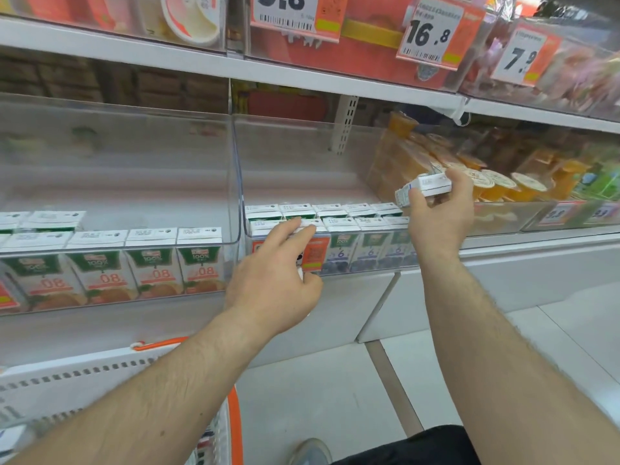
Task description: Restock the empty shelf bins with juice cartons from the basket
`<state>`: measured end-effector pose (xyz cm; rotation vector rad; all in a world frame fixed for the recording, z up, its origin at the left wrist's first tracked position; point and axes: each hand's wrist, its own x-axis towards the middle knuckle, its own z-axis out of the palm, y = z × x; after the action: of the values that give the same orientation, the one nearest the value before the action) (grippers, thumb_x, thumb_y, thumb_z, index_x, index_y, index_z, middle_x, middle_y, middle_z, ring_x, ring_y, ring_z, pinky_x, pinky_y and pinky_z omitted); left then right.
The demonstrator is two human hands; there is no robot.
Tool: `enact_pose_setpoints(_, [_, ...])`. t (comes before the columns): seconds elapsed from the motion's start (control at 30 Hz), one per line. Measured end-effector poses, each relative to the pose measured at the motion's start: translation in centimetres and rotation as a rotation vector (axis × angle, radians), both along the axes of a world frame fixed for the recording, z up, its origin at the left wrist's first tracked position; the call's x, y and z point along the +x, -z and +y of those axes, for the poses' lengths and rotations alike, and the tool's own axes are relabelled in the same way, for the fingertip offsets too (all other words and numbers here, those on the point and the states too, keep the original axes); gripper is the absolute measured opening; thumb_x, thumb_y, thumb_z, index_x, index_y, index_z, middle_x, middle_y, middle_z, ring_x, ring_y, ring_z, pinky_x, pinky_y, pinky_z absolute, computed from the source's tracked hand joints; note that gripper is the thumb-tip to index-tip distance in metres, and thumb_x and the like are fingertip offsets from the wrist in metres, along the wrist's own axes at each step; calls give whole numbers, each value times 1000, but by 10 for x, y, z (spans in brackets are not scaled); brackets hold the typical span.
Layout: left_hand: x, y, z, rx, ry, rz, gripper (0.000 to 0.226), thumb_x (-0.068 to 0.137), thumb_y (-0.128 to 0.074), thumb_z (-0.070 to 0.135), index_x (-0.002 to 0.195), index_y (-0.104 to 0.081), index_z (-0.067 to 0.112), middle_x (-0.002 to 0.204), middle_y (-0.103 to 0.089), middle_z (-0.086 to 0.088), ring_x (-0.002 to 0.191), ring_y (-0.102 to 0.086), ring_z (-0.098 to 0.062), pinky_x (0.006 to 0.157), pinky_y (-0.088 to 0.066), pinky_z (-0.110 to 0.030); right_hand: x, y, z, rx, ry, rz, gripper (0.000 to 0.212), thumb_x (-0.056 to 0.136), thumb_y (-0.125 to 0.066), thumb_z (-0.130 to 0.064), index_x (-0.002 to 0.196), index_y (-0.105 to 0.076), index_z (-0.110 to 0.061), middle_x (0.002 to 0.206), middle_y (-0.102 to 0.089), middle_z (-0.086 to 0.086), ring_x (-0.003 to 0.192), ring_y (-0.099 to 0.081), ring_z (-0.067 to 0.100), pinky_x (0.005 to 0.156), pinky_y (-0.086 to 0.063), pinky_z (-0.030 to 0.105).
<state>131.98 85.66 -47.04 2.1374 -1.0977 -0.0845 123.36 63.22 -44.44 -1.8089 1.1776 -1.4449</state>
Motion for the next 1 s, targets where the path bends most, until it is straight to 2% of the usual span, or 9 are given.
enact_pose_setpoints(0.1, [-1, 1, -2, -8, -7, -2, 66, 86, -55, 26, 148, -35, 35, 157, -19, 23, 138, -33, -6, 105, -35, -30, 1, 2, -3, -30, 13, 198, 42, 89, -69, -28, 128, -55, -26, 132, -54, -8, 121, -51, 13, 103, -39, 28])
enact_pose_setpoints(0.27, [-1, 0, -1, -22, -8, 2, 63, 87, -54, 25, 147, -37, 35, 156, -22, 23, 137, -34, -5, 104, -34, -27, 2, -4, -6, 9, 61, 464, 42, 94, -60, -39, 134, -57, -26, 140, -51, 0, 124, -51, 22, 105, -39, 41])
enact_pose_setpoints(0.53, [-1, -4, 0, -36, -1, 17, 61, 87, -55, 23, 145, -41, 33, 155, -27, 21, 134, -36, -3, 103, -32, -23, 7, -7, -15, 118, 108, 745, 37, 92, -54, -37, 127, -62, -27, 126, -63, 3, 119, -52, 26, 102, -29, 41])
enact_pose_setpoints(0.63, [1, -5, 0, -35, 14, 25, 60, 87, -56, 22, 145, -42, 33, 155, -28, 21, 137, -32, -2, 103, -29, -20, 10, -9, -13, 156, 133, 884, 34, 90, -44, -31, 114, -68, -25, 113, -67, 5, 112, -54, 27, 98, -29, 42])
enact_pose_setpoints(0.73, [2, -7, 1, -88, 28, 80, 59, 86, -58, 19, 142, -47, 31, 151, -35, 19, 136, -33, 0, 101, -24, -14, 12, -8, -11, 190, 125, 961, 41, 91, -34, -32, 114, -67, -19, 125, -62, 10, 125, -45, 30, 102, -27, 45])
enact_pose_setpoints(0.8, [3, -9, 3, -191, 30, 202, 56, 85, -60, 15, 139, -52, 31, 141, -46, 18, 130, -43, -2, 106, -32, -17, 10, -5, -8, 170, 91, 911, 47, 95, -30, -34, 120, -66, -17, 136, -56, 10, 135, -36, 30, 108, -23, 47])
enact_pose_setpoints(0.87, [2, -11, 9, -293, 12, 355, 53, 85, -61, 11, 132, -57, 34, 126, -54, 21, 113, -56, 0, 94, -47, -17, 4, -2, 1, 51, 71, 677, 43, 96, -34, -30, 118, -68, -17, 141, -54, 5, 135, -37, 27, 110, -22, 46])
enact_pose_setpoints(0.93, [1, -15, 15, -370, 7, 526, 42, 86, -62, 7, 119, -65, 32, 111, -65, 21, 91, -62, 4, 73, -48, -10, -3, -4, 17, 4, 82, 317, 36, 94, -40, -22, 109, -72, -16, 127, -63, -2, 123, -49, 23, 103, -31, 38])
enact_pose_setpoints(1.0, [-2, -23, 20, -467, -36, 772, 23, 87, -62, 7, 102, -71, 23, 87, -72, 12, 71, -62, -5, 61, -46, -16, -7, -13, 34, 160, 76, -28, 30, 91, -45, -16, 101, -74, -17, 105, -69, -5, 103, -59, 18, 91, -43, 33])
